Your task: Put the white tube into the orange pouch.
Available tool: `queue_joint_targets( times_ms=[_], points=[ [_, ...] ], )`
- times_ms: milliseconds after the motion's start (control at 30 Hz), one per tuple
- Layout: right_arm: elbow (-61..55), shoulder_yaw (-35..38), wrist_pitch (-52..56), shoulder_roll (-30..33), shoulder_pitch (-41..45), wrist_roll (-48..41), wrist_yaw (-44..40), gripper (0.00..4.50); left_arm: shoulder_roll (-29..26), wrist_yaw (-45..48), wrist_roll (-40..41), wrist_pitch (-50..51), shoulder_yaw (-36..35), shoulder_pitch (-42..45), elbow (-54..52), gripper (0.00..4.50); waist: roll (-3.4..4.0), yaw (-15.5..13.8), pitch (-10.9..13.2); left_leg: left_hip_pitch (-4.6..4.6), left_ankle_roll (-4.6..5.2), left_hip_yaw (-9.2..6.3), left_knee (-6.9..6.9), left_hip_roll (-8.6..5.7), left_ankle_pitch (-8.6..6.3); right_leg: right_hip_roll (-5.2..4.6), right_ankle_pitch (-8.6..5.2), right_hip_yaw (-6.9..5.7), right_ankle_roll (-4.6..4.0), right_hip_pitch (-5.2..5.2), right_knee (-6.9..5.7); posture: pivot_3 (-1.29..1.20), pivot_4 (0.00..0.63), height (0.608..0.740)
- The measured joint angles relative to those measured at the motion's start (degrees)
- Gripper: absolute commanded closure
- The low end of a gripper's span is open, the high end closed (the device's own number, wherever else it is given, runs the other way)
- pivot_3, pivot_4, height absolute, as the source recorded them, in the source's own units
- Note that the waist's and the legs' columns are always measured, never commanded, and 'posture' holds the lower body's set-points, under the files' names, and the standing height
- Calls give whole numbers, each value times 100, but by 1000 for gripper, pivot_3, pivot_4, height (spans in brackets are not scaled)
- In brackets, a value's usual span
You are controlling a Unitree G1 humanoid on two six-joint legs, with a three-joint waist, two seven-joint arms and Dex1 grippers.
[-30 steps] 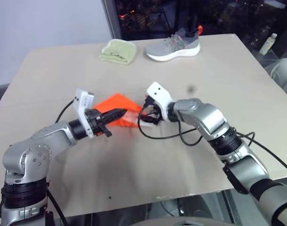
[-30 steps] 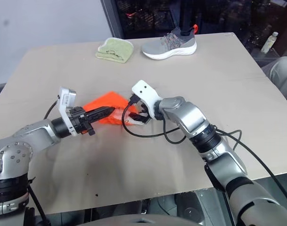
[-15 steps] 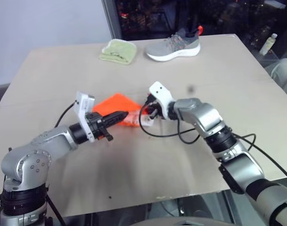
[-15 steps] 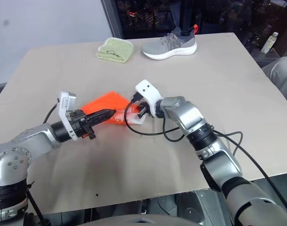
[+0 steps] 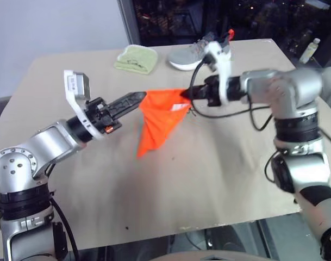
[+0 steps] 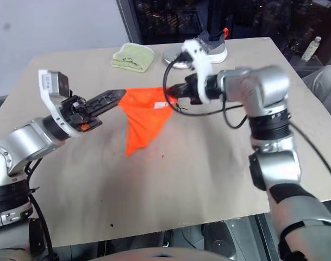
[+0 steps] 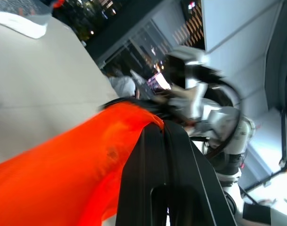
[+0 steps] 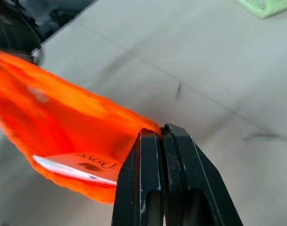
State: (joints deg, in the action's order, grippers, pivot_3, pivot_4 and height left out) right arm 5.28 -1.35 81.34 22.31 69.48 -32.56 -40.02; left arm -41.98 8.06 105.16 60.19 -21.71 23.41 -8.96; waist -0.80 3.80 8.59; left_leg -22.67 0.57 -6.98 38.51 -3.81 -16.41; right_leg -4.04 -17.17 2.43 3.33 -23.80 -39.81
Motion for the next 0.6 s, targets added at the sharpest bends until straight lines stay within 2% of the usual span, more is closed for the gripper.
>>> queue_joint_targets(
  times_ms=[133, 233, 400, 567, 600],
  points=[
    [263, -90, 570, 779, 742, -124, -213, 4383, 102, 104, -706, -115, 292, 202, 155, 4500, 0, -18, 0, -1, 0, 1, -2, 0, 0, 0, 0, -1, 0, 0, 2, 0, 150, 740],
    [355, -188, 603, 929, 800, -104, -209, 4383, 213, 377, -1257, -244, 505, 487, 241, 4500, -2, -16, -1, -1, 0, 10, -2, 0, 0, 0, 0, 7, 0, -1, 0, 0, 150, 740],
    [614, -221, 419, 1025, 658, 85, -31, 4383, 604, 953, -2655, -636, 1152, 1116, 403, 4500, -3, -48, 0, -13, 0, 7, 1, -1, 0, -1, 0, 1, 0, -9, -1, 0, 150, 740],
    [-550, -193, -52, 1348, -299, 45, -11, 4383, 723, 1350, -3338, -760, 1289, 1496, 551, 4500, -3, -27, -1, -21, 3, 11, -4, 0, -1, -2, 0, 6, 0, -21, 5, 0, 150, 740],
    [-1010, -170, -20, 1522, -634, -43, -32, 3739, 764, 1409, -3406, -752, 1299, 1487, 550, 4500, -4, -30, -1, -26, 3, 7, -6, 0, -1, -2, 0, 1, 0, -23, 7, 0, 150, 740]
  ],
)
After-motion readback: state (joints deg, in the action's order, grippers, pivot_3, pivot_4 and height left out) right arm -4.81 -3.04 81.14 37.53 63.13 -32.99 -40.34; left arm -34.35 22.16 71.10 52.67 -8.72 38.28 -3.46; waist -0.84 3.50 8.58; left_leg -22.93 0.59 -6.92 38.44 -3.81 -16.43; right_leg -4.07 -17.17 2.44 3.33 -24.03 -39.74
